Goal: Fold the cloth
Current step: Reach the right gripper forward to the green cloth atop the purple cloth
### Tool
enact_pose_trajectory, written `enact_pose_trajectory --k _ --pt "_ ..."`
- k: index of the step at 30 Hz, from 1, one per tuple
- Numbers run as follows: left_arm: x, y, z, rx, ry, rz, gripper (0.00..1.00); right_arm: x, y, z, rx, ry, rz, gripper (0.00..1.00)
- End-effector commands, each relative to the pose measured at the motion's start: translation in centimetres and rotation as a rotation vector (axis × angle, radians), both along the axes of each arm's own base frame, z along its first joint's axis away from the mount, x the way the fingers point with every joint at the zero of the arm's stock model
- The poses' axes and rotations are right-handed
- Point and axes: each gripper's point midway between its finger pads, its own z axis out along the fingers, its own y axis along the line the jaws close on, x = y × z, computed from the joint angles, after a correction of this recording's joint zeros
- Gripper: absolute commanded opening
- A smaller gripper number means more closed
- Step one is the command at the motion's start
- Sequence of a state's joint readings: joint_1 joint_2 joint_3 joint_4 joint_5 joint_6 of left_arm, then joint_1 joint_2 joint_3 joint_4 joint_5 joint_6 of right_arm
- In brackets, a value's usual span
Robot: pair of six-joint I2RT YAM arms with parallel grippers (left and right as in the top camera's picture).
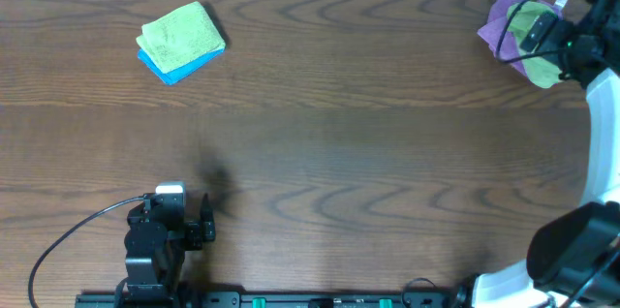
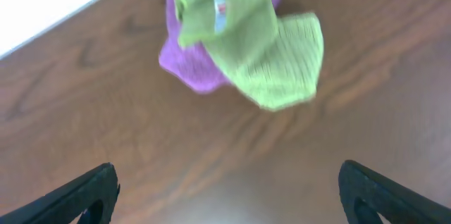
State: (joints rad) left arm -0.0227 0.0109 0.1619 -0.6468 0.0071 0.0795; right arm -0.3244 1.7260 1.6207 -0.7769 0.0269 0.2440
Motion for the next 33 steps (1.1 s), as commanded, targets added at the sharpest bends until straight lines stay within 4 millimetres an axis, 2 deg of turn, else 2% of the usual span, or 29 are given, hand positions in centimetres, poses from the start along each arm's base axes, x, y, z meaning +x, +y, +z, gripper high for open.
enact_pose_trajectory --k 1,3,8,17,23,33 --pt "-0.1 0.3 -0.3 0.017 0.004 0.009 0.95 0.7 -1.0 0.5 -0.034 -0.02 -0.002 0.99" --pt "-0.1 0.3 -0.3 0.017 0.004 0.009 0.95 0.8 -1.5 0.4 -0.054 -0.02 -0.021 0.99" --pt "-0.1 0.3 -0.3 0.017 0.004 0.01 0.95 3.3 -2.7 -0.3 -0.076 -0.076 -0.03 0.98" --pt "-0.1 0.3 -0.3 0.017 0.004 0.009 0.95 6.3 -4.4 -6.3 -0.011 -0.068 -0.108 0.92" --pt "-0.1 0.3 -0.3 0.017 0.004 0.009 0.95 7.9 -5.2 -8.3 0.01 -0.102 -0.145 0.9" --pt "-0.1 0.3 -0.3 0.017 0.004 0.009 0.95 8.7 -6.4 -12.2 0.051 -0.092 -0.211 0.87"
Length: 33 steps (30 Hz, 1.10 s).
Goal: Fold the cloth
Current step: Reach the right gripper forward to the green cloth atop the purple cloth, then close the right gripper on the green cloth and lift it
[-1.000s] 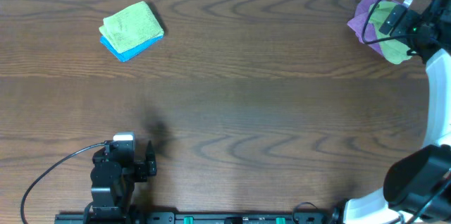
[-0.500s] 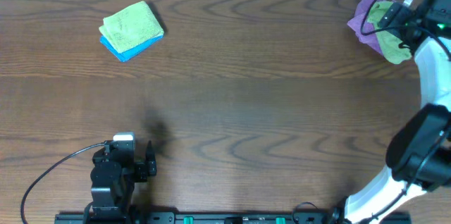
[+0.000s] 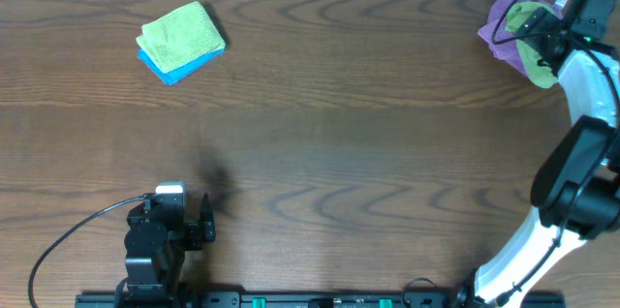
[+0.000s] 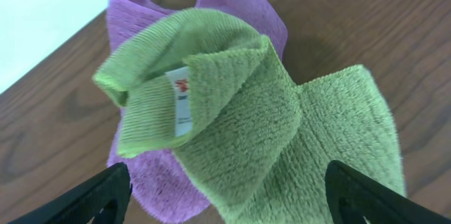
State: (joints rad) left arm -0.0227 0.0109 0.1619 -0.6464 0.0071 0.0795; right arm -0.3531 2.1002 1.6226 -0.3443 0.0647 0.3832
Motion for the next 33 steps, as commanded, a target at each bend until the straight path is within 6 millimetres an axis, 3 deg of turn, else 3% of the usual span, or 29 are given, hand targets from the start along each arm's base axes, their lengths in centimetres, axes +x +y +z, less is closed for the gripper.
enact_pose_trajectory --k 1,9,21,24,27,29,33 --pt "-0.1 0.3 -0.3 0.017 0.004 0.01 0.95 0.2 -1.2 -0.7 0.016 -0.012 -0.056 0.87" --pt "-0.1 0.3 -0.3 0.017 0.004 0.009 0.95 1.5 -1.7 -1.1 0.01 -0.065 -0.059 0.82" --pt "-0.1 0.3 -0.3 0.017 0.004 0.009 0.95 2.7 -1.9 -3.5 0.055 -0.096 -0.075 0.77" --pt "-0.1 0.3 -0.3 0.017 0.004 0.009 0.95 2.7 -1.9 -3.8 0.057 -0.095 -0.074 0.63" --pt "-0.1 0.3 -0.3 0.017 0.004 0.009 0.95 3.0 -1.9 -3.3 0.054 -0.109 -0.066 0.39" --pt "-0.1 0.3 -0.3 0.017 0.004 0.01 0.95 3.5 -1.7 -2.3 0.043 -0.121 -0.031 0.22" --pt "-0.1 0.3 -0.3 0.017 0.004 0.009 0.95 4.0 -1.7 0.5 0.023 -0.143 -0.012 0.02"
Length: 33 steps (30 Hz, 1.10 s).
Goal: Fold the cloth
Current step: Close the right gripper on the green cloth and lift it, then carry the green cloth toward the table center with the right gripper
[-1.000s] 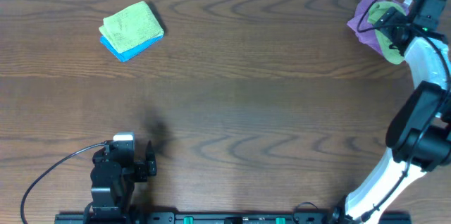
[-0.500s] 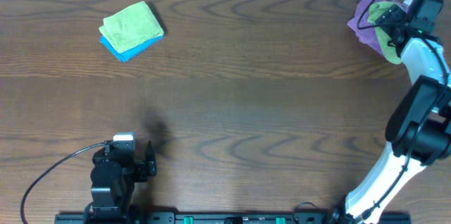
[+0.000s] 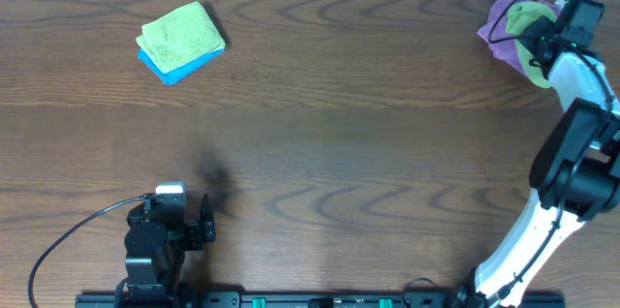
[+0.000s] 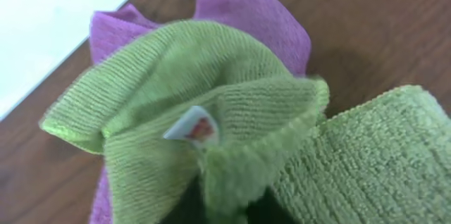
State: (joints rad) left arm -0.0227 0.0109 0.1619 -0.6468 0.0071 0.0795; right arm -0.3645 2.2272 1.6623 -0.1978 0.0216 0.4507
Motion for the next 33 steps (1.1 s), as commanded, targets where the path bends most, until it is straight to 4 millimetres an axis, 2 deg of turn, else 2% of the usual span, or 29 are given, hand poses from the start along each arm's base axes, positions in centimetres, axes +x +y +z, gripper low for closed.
enact_pose_trajectory --k 1,5,10,18,24,33 --pt "-0.1 0.3 -0.3 0.017 0.004 0.009 0.96 1.0 -0.6 4.4 -0.034 -0.062 0.016 0.02" --pt "-0.1 0.3 -0.3 0.017 0.004 0.01 0.95 0.3 0.2 8.0 -0.058 -0.051 0.059 0.02" --pt "-0.1 0.3 -0.3 0.017 0.004 0.01 0.95 -1.7 2.7 10.7 -0.086 0.007 0.139 0.02" --pt "-0.1 0.3 -0.3 0.017 0.004 0.01 0.95 -5.8 8.4 14.6 -0.129 0.114 0.309 0.02" --pt "-0.1 0.3 -0.3 0.017 0.004 0.01 0.95 -9.7 13.0 16.4 -0.109 0.195 0.4 0.01" --pt "-0.1 0.3 -0.3 0.017 0.004 0.01 0.95 -15.3 20.5 16.6 -0.073 0.348 0.622 0.02"
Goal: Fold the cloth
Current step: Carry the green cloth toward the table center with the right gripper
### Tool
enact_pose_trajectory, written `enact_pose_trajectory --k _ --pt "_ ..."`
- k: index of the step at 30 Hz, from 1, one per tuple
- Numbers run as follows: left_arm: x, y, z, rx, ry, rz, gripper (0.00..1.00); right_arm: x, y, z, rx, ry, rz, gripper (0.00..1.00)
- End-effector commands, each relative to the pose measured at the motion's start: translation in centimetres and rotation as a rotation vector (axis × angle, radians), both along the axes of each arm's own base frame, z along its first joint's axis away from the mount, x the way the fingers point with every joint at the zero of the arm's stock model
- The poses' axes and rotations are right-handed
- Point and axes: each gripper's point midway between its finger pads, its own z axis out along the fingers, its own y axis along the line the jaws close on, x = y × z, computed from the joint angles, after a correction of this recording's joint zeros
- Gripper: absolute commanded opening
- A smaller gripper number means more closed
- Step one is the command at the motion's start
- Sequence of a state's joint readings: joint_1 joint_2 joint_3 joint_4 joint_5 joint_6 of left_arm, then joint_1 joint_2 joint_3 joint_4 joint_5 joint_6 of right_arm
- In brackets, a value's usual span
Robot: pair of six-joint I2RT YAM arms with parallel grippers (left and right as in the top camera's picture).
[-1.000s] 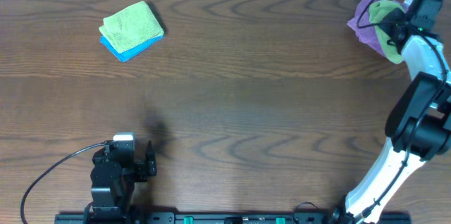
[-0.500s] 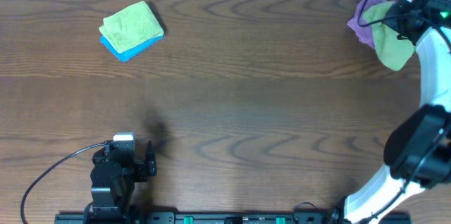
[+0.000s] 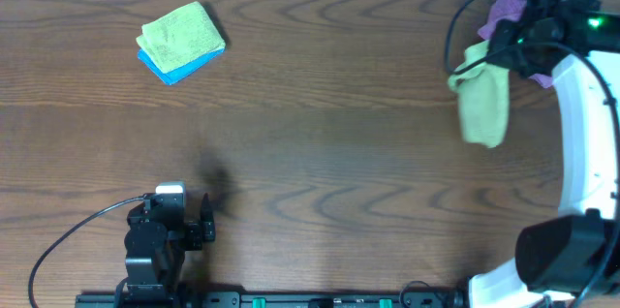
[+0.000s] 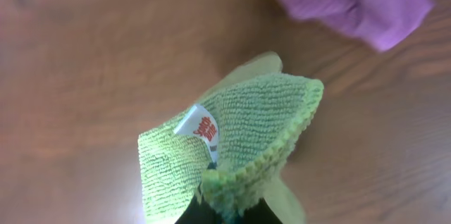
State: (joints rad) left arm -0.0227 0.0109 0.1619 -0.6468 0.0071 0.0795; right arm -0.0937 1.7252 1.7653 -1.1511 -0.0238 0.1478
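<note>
A light green cloth [image 3: 481, 95] hangs from my right gripper [image 3: 494, 54], which is shut on one bunched corner of it, above the table right of centre. In the right wrist view the pinched green cloth [image 4: 232, 146] with its white label fills the foreground and hides the fingertips. The purple cloth [image 3: 513, 17] stays on the table at the far right; it shows as purple cloth [image 4: 352, 2] behind the green one. My left gripper [image 3: 205, 228] rests at the near left edge, far from the cloths, its jaws too small to judge.
A folded stack, green cloth over blue cloth [image 3: 181, 41], lies at the far left. The brown wooden table [image 3: 320, 153] has a white strip along its far edge.
My right gripper, shut on the green cloth over the purple one, has lifted it and carried it left and toward the near side. The purple cloth now lies bare.
My right gripper hung open above the green cloth crumpled on the purple one at the far right corner. Then it was lower and close over the green cloth, still open. Then it was shut on a fold by the label. Now the cloth hangs clear.
</note>
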Motion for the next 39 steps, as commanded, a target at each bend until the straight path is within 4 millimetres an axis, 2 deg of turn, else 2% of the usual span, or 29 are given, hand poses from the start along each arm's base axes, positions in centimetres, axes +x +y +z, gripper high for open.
enact_pose_trajectory --k 1,5,10,13,17,21,25,28,33,36,39 --pt "-0.1 0.3 -0.3 0.017 0.004 0.01 0.95 -1.1 3.2 1.4 0.024 -0.007 0.105 0.02" --pt "-0.1 0.3 -0.3 0.017 0.004 0.01 0.95 -3.5 8.4 1.2 0.065 0.059 0.269 0.02" --pt "-0.1 0.3 -0.3 0.017 0.004 0.009 0.95 -5.7 13.7 0.8 0.045 0.107 0.454 0.02" --pt "-0.1 0.3 -0.3 0.017 0.004 0.009 0.95 -6.8 16.1 -0.1 0.029 0.127 0.55 0.02" --pt "-0.1 0.3 -0.3 0.017 0.004 0.009 0.95 -8.6 17.4 -2.4 0.033 0.16 0.6 0.02" --pt "-0.1 0.3 -0.3 0.017 0.004 0.01 0.96 -10.8 17.5 -4.4 0.075 0.168 0.618 0.02" --pt "-0.1 0.3 -0.3 0.017 0.004 0.009 0.95 -14.7 18.6 -5.7 0.159 0.163 0.696 0.02" --pt "-0.1 0.3 -0.3 0.017 0.004 0.009 0.95 -17.8 20.5 -5.3 0.227 0.154 0.785 0.02" --pt "-0.1 0.3 -0.3 0.017 0.004 0.009 0.95 -21.9 24.6 -2.9 0.274 0.099 0.922 0.01" --pt "-0.1 0.3 -0.3 0.017 0.004 0.01 0.95 -23.6 26.1 -2.1 0.298 0.089 0.961 0.01" --pt "-0.1 0.3 -0.3 0.017 0.004 0.009 0.95 -24.5 26.8 -2.0 0.31 0.102 0.972 0.02"
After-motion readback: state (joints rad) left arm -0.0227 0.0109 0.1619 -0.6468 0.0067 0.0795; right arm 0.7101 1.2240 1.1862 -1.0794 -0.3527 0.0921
